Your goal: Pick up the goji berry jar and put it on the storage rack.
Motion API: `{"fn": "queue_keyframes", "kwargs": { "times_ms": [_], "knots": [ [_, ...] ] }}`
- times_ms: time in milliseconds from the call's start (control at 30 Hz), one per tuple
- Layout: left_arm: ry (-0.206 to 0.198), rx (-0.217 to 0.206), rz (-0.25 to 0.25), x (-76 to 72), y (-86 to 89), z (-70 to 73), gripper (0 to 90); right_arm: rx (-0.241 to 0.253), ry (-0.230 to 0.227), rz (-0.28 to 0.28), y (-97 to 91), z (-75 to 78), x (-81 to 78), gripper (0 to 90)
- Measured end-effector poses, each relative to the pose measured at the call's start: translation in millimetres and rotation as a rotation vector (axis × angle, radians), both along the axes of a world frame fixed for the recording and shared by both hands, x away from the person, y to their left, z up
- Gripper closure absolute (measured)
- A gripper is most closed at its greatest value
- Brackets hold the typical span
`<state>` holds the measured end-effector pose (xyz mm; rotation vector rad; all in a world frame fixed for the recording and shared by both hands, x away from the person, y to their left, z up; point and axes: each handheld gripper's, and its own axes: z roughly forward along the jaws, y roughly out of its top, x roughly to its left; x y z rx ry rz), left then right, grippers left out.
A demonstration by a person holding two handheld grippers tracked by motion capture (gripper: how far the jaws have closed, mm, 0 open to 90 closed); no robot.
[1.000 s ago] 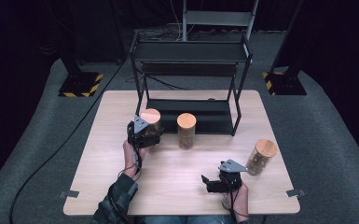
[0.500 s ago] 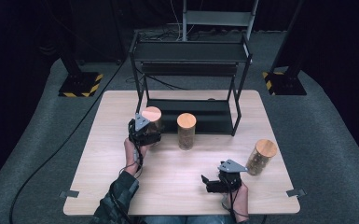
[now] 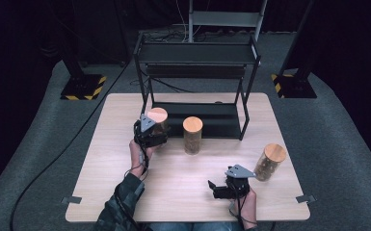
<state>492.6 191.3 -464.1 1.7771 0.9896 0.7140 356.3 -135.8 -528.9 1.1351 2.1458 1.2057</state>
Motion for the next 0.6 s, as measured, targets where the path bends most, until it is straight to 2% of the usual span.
{"fn": "queue_keyframes", "kwargs": {
  "times_ms": [200, 600],
  "knots": [
    [0.0, 0.01, -0.002, 3.7, -1.4, 1.3, 24.6, -0.002, 0.0, -0.002, 0.2, 0.0, 0.0, 1.0],
    [-0.002, -0.001, 0.0, 9.5, -4.5, 3.0, 24.6, -0.001, 0.0, -0.004, 0.1, 0.0, 0.0, 1.0]
  ]
}}
